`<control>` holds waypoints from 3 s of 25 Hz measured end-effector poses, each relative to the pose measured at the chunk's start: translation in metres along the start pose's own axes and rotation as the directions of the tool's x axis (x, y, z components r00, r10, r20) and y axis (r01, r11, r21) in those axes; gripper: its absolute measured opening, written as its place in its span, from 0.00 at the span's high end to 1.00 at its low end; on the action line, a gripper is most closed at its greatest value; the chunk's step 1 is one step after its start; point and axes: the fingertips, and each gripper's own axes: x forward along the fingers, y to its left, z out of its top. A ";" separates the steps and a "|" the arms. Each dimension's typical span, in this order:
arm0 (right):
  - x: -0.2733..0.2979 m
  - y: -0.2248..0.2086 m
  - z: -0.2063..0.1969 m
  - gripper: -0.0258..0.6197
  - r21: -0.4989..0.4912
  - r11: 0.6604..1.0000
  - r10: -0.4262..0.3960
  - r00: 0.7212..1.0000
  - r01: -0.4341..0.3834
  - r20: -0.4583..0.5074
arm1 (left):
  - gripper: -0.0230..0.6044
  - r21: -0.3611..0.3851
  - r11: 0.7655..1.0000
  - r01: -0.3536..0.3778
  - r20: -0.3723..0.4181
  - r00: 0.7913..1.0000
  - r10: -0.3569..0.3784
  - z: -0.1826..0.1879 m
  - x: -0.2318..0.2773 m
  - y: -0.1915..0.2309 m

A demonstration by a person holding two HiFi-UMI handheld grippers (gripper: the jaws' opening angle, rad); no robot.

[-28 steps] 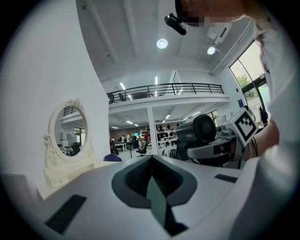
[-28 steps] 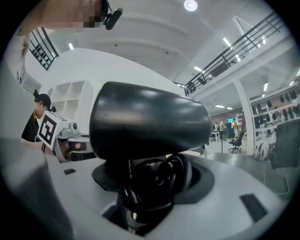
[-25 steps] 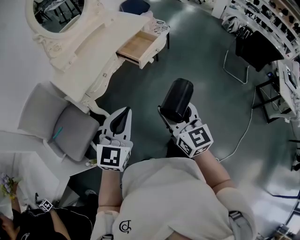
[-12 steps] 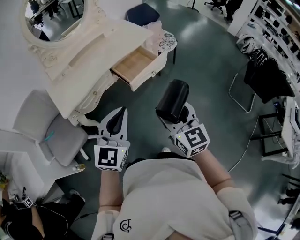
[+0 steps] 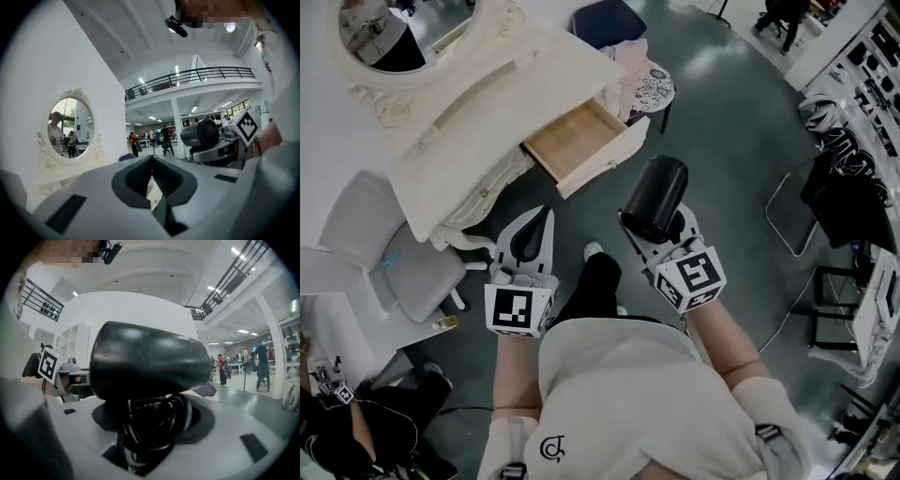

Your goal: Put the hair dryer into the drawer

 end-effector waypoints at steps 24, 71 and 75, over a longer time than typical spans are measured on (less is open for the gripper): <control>0.286 -0.102 0.044 0.54 -0.078 0.958 0.270 0.958 -0.278 -0.098 | 0.94 -0.082 0.968 -0.236 -0.006 0.972 0.236 -0.009 0.197 0.189; 0.345 -0.083 -0.356 0.53 0.014 0.112 0.389 0.031 -0.994 -0.921 | 0.94 -0.240 0.448 -0.861 -0.347 0.507 0.789 -0.180 0.154 0.140; 0.345 -0.084 -0.373 0.53 0.029 0.108 0.343 0.010 -0.994 -0.939 | 0.94 -0.245 0.433 -0.867 -0.375 0.497 0.782 -0.194 0.146 0.135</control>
